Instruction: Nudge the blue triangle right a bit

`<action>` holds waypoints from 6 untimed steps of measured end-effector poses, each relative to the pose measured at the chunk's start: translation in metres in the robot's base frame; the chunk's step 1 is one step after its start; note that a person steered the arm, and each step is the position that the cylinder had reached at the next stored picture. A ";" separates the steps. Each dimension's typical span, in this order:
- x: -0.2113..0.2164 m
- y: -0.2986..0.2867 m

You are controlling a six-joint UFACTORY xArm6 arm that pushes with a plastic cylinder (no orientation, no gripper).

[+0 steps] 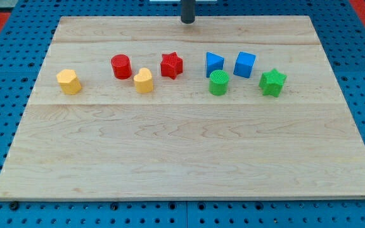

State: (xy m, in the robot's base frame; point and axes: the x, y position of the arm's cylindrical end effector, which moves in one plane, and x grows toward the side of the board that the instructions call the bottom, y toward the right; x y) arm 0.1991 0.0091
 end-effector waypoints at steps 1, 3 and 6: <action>0.000 0.000; 0.003 0.010; 0.127 0.021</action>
